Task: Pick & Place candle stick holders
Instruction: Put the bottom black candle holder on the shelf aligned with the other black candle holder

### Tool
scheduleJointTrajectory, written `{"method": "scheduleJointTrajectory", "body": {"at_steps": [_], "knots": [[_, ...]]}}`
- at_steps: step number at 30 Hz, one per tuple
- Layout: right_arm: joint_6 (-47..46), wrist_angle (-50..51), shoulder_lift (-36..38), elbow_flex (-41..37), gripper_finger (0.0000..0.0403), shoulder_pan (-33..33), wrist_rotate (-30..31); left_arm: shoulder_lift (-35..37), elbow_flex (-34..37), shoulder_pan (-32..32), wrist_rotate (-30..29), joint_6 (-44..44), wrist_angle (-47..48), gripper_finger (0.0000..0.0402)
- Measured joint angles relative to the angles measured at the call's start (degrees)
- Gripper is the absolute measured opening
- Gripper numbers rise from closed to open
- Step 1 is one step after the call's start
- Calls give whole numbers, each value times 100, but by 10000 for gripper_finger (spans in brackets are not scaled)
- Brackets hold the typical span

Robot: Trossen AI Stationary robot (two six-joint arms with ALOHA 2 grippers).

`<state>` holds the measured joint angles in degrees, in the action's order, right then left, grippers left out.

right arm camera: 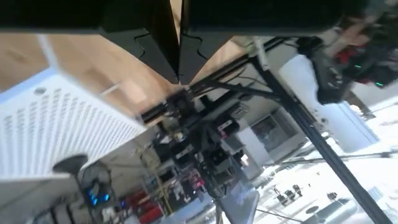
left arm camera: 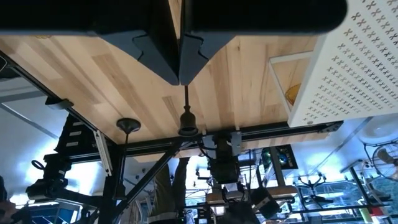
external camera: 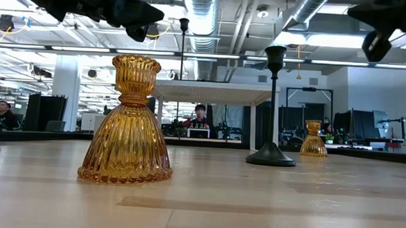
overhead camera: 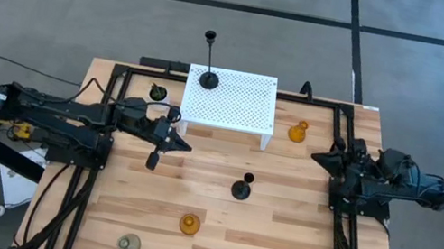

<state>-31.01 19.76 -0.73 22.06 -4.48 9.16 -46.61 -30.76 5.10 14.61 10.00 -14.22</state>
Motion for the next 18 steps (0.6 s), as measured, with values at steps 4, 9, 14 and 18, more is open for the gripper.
{"method": "scheduleJointTrajectory", "body": {"at_steps": [4, 9, 14, 18], "knots": [[-340, 189, -200, 222, 0, -165, -2, 0, 0, 0, 0, 1, 0, 11], [-135, 348, -656, 933, 0, -311, 3, 0, 0, 0, 0, 2, 0, 11], [96, 983, -1369, 1916, 0, -344, 61, 0, 0, 0, 0, 2, 1, 11], [-51, 1829, -2054, 2674, 0, -344, 37, 0, 0, 0, 0, 0, 1, 11]]}}
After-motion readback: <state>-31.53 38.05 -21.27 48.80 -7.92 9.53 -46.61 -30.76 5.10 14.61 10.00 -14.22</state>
